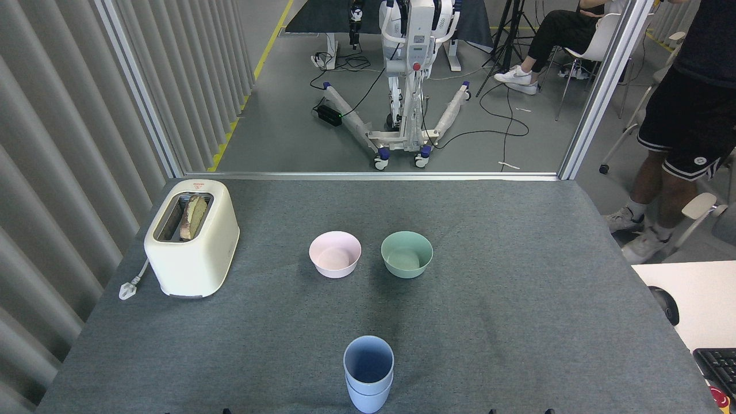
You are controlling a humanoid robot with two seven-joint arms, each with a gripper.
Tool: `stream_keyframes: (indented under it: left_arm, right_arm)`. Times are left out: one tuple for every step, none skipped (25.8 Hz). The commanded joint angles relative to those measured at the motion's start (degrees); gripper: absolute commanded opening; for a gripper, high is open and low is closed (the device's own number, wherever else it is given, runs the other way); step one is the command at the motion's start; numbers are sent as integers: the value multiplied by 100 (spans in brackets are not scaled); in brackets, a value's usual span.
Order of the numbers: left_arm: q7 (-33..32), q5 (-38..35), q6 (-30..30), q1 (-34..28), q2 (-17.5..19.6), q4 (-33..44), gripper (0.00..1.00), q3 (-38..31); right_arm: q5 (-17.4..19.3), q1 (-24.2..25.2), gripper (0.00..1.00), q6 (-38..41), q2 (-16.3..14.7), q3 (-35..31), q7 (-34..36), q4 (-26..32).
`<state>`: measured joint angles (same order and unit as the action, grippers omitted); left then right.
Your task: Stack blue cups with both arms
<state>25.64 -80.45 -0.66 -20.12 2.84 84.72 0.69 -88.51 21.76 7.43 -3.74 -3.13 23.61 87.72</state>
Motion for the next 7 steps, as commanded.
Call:
stream_keyframes:
  left_arm:
    - [3, -5, -4, -1, -11, 0, 100, 1]
    - [3, -5, -4, -1, -20, 9, 100, 1]
    - [3, -5, -4, -1, -29, 9, 100, 1]
    - [3, -5, -4, -10, -29, 9, 100, 1]
    - [3, -5, -4, -10, -29, 18, 100, 1]
    - [3, -5, -4, -10, -29, 18, 100, 1]
    - [3, -5, 5, -10, -20, 18, 100, 1]
  right_arm:
    - [0, 74, 100, -5, -22, -12, -76, 26]
    - [9, 100, 100, 13, -22, -3, -76, 34]
    - [0, 100, 100, 22, -30, -3, -76, 34]
    - [0, 109, 100, 22, -30, 14, -76, 43]
    - [0, 109, 100, 22, -30, 23, -76, 52]
    - [0, 109, 100, 30, -30, 32, -76, 61]
    - [9, 109, 100, 30, -30, 41, -76, 61]
